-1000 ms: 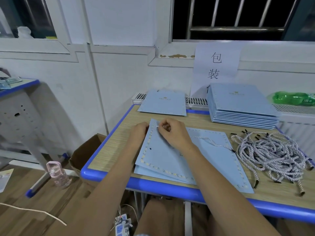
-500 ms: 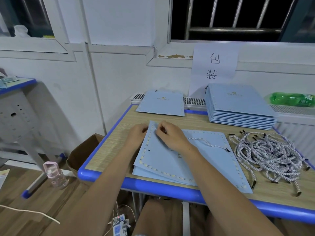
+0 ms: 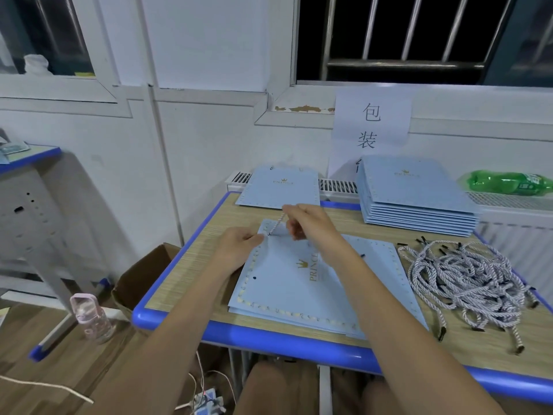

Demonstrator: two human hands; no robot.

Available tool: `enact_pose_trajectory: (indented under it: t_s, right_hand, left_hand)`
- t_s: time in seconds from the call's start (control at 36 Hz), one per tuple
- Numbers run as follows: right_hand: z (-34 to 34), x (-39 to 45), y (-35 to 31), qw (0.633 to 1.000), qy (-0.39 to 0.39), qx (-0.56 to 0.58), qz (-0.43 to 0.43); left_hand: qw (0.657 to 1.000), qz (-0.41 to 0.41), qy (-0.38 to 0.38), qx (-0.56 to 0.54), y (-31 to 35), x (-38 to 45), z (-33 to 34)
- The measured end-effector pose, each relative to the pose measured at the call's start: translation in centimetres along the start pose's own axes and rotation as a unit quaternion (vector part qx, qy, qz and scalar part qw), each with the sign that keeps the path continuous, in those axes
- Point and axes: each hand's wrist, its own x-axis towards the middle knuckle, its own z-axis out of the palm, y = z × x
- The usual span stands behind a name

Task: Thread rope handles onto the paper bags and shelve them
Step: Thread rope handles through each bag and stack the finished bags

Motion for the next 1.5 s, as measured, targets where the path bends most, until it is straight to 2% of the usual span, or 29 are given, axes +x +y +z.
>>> enact_pose_trajectory:
  t_s: [0.17, 0.25, 0.31, 0.36, 0.44, 0.56, 0.61, 0.69, 0.78, 0.83, 0.89, 0.97, 1.03, 1.11, 1.19, 1.36, 1.5]
  right_hand:
    - [-2.5, 0.3, -1.7, 0.986, -0.073, 0.146, 0.031]
    - [-3.6, 0.0, -1.0, 0.987, -0.065, 0.129, 0.065]
    - [-4.3, -0.2, 0.1, 0.993, -0.044, 0.064, 0.086]
    - [-5.1, -0.4, 1.2, 0.995, -0.016, -0.077, 0.068]
    - [-6.1, -1.0, 1.9, 0.960, 0.003, -0.280, 0.008]
    - [-7.9, -2.0, 1.7, 0.897, -0.101, -0.430, -0.022]
    - [-8.3, -2.5, 1.7, 0.866, -0.139, -0.480, -0.017]
    - [-7.9, -3.1, 1.5, 0.843, -0.124, -0.523, -0.037]
    - [-7.3, -3.3, 1.4, 0.826, -0.109, -0.549, -0.069]
    - [-7.1, -3.5, 1.0, 0.847, -0.118, -0.514, -0.060]
    - [-7.0, -3.8, 0.5, 0.878, -0.163, -0.449, -0.026]
    - [-7.1, -4.4, -0.2, 0.908, -0.242, -0.341, 0.024]
    - [-7.2, -4.5, -0.3, 0.937, -0.250, -0.241, 0.045]
    - [-7.7, -4.1, -0.5, 0.974, -0.185, -0.116, 0.053]
    - [-7.8, -3.2, -0.6, 0.991, -0.116, -0.051, 0.045]
    - [-6.2, -2.2, 1.1, 0.997, -0.031, -0.002, 0.070]
    - [-5.1, -2.0, 3.0, 0.997, 0.024, -0.016, 0.077]
  left_hand:
    - [0.998, 0.031, 0.013, 0.050, 0.1, 0.9, 0.0]
    - [0.995, 0.018, 0.025, 0.095, 0.1, 1.7, -0.1]
    - [0.993, -0.010, 0.028, 0.111, 0.3, 2.0, -0.3]
    - [0.987, -0.026, 0.016, 0.157, 0.8, 1.9, -0.7]
    - [0.970, -0.039, -0.023, 0.240, 1.4, 0.8, -1.8]
    - [0.953, -0.046, -0.090, 0.285, 0.6, -1.0, -3.1]
    - [0.945, -0.031, -0.120, 0.301, 0.4, -1.8, -3.4]
    - [0.946, -0.024, -0.142, 0.290, 0.6, -2.4, -3.2]
    - [0.967, -0.014, -0.095, 0.238, 0.1, -1.4, -2.9]
    - [0.979, -0.005, -0.035, 0.200, -0.6, 0.0, -2.9]
    - [0.987, -0.005, 0.001, 0.161, -1.2, 1.6, -2.8]
    - [0.991, -0.008, -0.026, 0.132, -1.6, 4.0, -2.2]
    - [0.989, -0.021, -0.078, 0.124, -1.1, 5.0, -1.5]
    - [0.979, -0.013, -0.126, 0.157, 0.1, 6.1, 0.2]
    - [0.974, 0.029, -0.140, 0.174, 1.0, 6.6, 2.2]
    - [0.995, 0.040, -0.071, 0.053, 0.5, 5.6, 4.9]
    - [0.989, 0.079, -0.065, 0.110, 0.3, 4.4, 3.7]
